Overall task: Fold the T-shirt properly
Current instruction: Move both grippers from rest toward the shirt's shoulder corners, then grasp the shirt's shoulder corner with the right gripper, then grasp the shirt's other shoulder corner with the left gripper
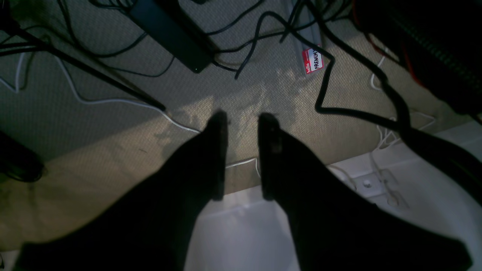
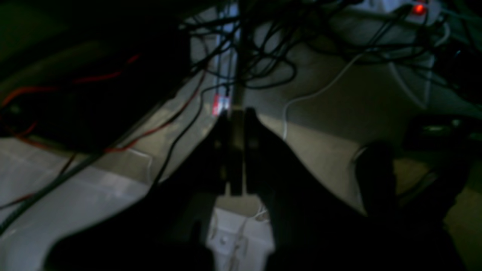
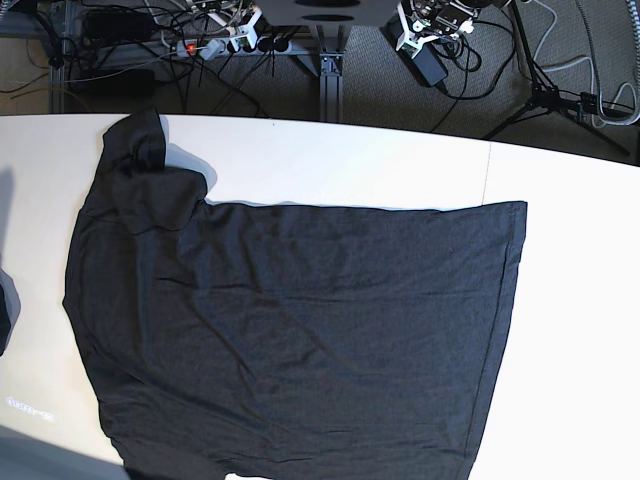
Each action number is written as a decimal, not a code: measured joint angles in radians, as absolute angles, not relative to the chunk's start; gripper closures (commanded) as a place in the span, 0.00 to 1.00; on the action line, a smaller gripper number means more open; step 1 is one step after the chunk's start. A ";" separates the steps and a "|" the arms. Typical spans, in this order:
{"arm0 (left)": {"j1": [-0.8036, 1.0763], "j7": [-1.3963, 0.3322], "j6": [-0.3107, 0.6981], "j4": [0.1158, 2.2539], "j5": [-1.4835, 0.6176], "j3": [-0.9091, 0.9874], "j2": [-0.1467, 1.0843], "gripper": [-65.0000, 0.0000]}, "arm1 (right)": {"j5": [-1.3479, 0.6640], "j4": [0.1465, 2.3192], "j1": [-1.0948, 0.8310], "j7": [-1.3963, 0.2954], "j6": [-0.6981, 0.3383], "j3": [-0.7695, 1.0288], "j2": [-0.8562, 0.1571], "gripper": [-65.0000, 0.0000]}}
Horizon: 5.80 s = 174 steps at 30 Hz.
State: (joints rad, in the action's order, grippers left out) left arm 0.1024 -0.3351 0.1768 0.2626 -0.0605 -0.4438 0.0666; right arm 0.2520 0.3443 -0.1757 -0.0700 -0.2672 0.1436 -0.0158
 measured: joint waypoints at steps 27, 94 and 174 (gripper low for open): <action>0.541 -0.621 0.379 1.273 -0.464 0.109 0.350 0.77 | -0.122 1.155 -0.766 -0.200 -0.353 0.142 -0.232 1.00; 0.922 -0.841 0.511 2.082 -0.966 0.643 0.457 0.61 | -0.797 1.554 -0.509 -0.617 -0.333 0.446 -0.260 0.39; 0.049 -0.653 0.508 1.225 -0.942 0.010 0.517 1.00 | -0.662 1.554 -0.506 -0.588 -0.360 0.443 -0.246 1.00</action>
